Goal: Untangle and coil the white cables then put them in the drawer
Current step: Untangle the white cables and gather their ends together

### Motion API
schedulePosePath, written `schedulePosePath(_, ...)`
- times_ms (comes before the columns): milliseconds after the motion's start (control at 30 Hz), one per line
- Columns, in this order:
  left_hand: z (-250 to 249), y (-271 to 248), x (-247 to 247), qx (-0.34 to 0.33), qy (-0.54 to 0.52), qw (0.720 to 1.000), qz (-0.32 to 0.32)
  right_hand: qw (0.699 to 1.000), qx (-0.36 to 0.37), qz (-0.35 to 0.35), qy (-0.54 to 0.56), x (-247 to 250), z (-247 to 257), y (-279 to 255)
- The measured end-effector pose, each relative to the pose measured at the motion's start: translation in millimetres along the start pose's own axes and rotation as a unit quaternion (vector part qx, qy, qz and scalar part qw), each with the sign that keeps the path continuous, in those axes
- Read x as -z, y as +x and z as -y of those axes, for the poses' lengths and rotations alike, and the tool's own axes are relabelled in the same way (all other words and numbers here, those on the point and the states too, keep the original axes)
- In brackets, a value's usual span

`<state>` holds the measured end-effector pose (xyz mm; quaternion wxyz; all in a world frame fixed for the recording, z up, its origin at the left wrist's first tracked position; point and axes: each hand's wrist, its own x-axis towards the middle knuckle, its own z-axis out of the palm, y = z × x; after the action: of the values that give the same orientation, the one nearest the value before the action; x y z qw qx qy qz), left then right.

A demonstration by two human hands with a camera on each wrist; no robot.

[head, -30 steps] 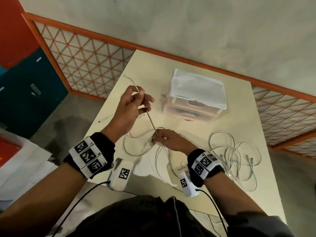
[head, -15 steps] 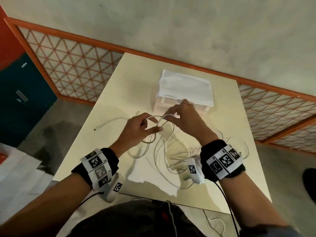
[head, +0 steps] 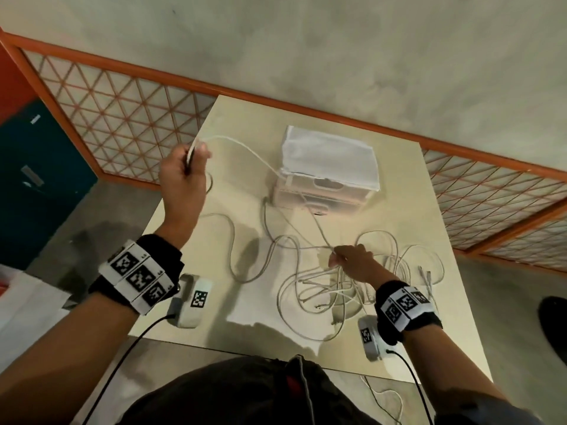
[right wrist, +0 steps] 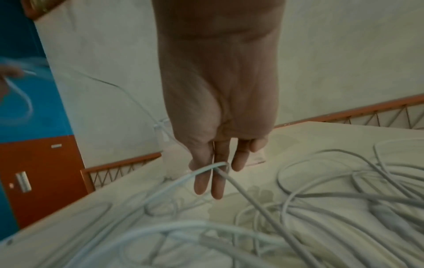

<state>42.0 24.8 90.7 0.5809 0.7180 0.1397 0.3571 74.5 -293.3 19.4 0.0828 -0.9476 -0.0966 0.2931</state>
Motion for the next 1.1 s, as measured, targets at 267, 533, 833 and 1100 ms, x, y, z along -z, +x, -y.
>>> schedulePosePath(267,17.4,-46.3,-25.0,0.047,0.103,0.984,0.134,0.963,0.147,-0.209,-0.088,45.9,30.0,-18.5)
schedulePosePath(533,-6.0,-78.9,-60.9,-0.041,0.087,0.912,0.398,0.933,0.296,-0.189,-0.077,79.7,72.5,-41.8)
schedulePosePath(833,-33.8,-55.9,-61.3,-0.131,0.078,0.960,0.236,0.982,0.165,-0.091,-0.008,29.4,2.4,-6.0)
schedulePosePath(1100,-27.0,-51.7,-49.5,-0.146,0.125,0.962,0.193,0.971,0.128,-0.184,0.088,27.2,-21.0,4.2)
